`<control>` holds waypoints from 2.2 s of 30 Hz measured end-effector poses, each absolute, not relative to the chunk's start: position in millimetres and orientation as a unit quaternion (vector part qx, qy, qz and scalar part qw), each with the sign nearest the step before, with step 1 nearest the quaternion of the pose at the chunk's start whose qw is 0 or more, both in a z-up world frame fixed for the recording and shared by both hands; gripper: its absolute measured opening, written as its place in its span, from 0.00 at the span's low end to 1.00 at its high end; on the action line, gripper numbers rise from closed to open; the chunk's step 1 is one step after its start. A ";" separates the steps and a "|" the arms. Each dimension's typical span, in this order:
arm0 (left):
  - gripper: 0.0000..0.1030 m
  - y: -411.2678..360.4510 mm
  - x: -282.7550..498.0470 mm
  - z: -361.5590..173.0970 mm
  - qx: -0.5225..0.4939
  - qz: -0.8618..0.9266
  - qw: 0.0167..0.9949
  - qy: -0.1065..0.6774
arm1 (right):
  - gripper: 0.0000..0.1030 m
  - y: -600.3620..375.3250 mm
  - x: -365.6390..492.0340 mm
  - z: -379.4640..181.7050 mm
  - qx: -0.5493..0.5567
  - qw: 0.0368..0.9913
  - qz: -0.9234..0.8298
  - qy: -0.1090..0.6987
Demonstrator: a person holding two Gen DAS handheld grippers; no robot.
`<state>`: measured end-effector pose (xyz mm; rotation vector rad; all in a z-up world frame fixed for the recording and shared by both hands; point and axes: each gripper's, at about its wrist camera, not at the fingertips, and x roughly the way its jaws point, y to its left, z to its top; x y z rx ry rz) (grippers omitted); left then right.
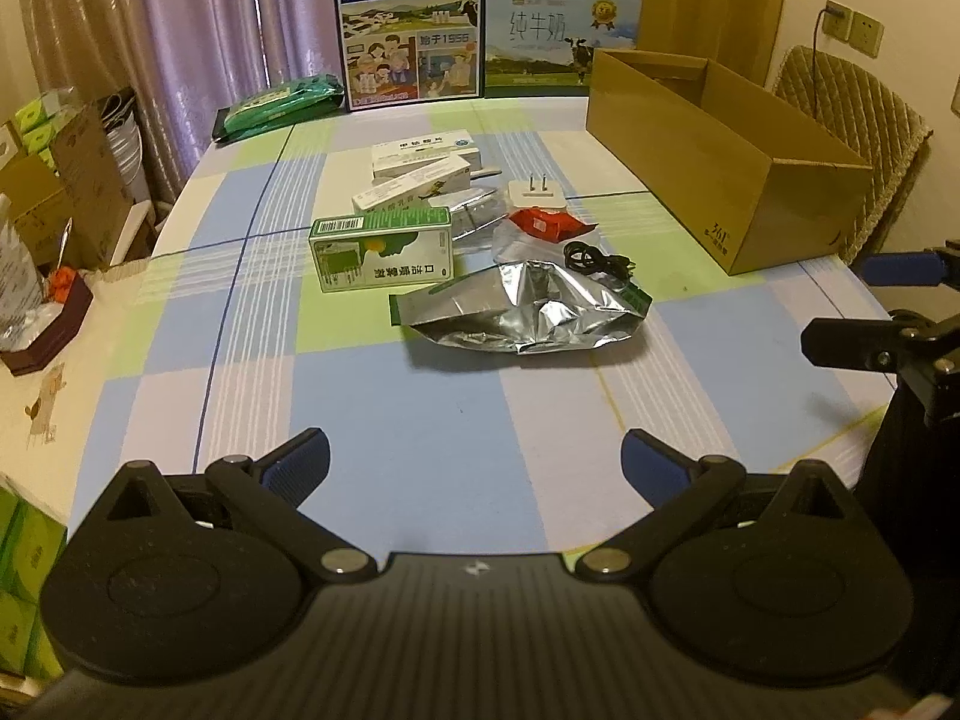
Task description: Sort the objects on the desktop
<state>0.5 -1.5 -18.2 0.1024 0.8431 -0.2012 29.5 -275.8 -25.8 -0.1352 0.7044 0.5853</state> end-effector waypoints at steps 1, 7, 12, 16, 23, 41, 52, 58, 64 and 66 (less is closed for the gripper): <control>0.99 -1.2 1.6 -18.0 0.051 -0.098 0.906 0.408 | 0.98 -275.4 31.1 -25.9 -0.067 0.894 0.283 0.340; 0.99 1.4 9.5 -16.7 0.067 -0.114 0.905 0.404 | 0.98 -271.9 41.9 -26.9 -0.088 0.889 0.294 0.340; 0.99 -1.3 19.3 -16.6 0.101 -0.138 0.901 0.398 | 0.98 -267.1 54.0 -27.4 -0.118 0.883 0.305 0.337; 0.99 -7.7 29.2 -18.1 0.150 -0.165 0.893 0.391 | 0.98 -262.1 64.4 -30.8 -0.156 0.877 0.311 0.332; 0.99 -23.9 51.1 -28.9 0.277 -0.223 0.858 0.371 | 0.98 -257.3 84.9 -35.7 -0.192 0.866 0.326 0.326; 0.89 -57.7 104.4 -95.0 0.484 -0.353 0.741 0.303 | 0.75 -217.7 147.3 -65.7 -0.321 0.797 0.403 0.315; 0.85 -63.2 133.7 -108.1 0.502 -0.379 0.717 0.301 | 0.47 -195.5 177.6 -102.2 -0.386 0.759 0.420 0.313; 0.85 -63.5 140.7 -113.5 0.490 -0.388 0.716 0.311 | 0.38 -184.8 183.8 -121.7 -0.422 0.739 0.424 0.310; 0.85 -64.1 145.6 -118.3 0.480 -0.399 0.717 0.310 | 0.28 -179.5 190.6 -132.8 -0.448 0.730 0.423 0.297; 0.85 -64.7 147.3 -120.1 0.478 -0.404 0.715 0.311 | 0.26 -176.2 191.5 -136.3 -0.460 0.723 0.423 0.294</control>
